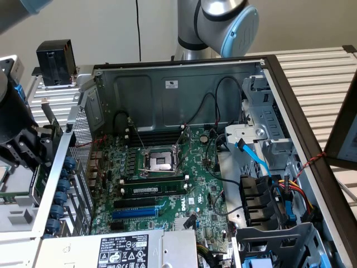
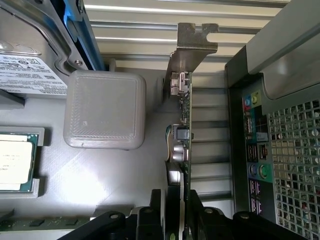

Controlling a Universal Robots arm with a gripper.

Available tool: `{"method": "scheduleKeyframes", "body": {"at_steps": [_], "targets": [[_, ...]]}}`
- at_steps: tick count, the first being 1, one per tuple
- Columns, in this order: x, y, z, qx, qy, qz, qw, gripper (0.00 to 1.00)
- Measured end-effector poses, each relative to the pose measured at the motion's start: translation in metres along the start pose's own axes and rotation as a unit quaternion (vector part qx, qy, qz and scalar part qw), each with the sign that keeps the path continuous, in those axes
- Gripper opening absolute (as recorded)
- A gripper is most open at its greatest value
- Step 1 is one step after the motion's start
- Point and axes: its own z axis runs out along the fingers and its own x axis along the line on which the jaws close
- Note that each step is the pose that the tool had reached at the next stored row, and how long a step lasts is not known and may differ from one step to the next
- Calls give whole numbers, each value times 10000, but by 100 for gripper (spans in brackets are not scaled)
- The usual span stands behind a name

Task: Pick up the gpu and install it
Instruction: 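Pick up the gpu and move the gpu toward the slot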

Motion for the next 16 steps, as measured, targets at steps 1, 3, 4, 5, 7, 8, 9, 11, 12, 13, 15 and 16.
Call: {"method": "scheduleKeyframes", "body": {"at_steps": [1, 3, 4, 5, 7, 8, 9, 11, 12, 13, 15, 16], "targets": [[0, -1, 0, 3, -1, 7, 10000, 34], [0, -4, -1, 8, -7, 46, 10000, 34], [-1, -4, -1, 13, -13, 80, 10000, 34], [-1, -5, -1, 17, -18, 114, 9999, 34], [-1, -6, -1, 24, -26, 164, 9999, 34], [0, -8, -2, 27, -27, 181, 9998, 34], [0, -10, -2, 28, -28, 193, 9998, 34], [-1, -16, -3, 29, -20, 212, 9998, 34], [-1, -17, -4, 31, -17, 218, 9998, 34], [-2, -20, -3, 30, -13, 220, 9998, 34], [-2, -26, -4, 27, -7, 221, 9998, 34], [-3, -28, -5, 27, -6, 221, 9998, 34]]}}
